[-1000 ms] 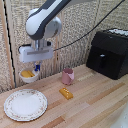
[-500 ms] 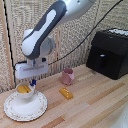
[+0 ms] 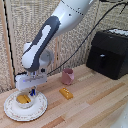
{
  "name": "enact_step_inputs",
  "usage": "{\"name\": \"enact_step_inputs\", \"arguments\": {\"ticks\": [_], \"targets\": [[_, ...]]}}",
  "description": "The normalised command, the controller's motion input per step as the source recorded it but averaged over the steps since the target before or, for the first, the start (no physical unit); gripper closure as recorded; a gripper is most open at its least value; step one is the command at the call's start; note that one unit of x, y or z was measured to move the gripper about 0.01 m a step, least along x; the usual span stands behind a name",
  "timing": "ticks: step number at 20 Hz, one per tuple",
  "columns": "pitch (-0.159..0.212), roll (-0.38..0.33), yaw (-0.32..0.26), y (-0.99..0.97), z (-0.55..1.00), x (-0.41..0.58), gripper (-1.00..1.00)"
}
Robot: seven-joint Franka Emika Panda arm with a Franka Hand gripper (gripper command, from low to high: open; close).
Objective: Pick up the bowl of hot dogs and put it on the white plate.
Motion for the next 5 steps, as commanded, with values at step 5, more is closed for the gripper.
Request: {"name": "enact_step_inputs", "arguments": {"ticks": [5], "targets": [[0.029, 0.024, 0.036, -0.15, 0.67, 0.056, -1.00]]}}
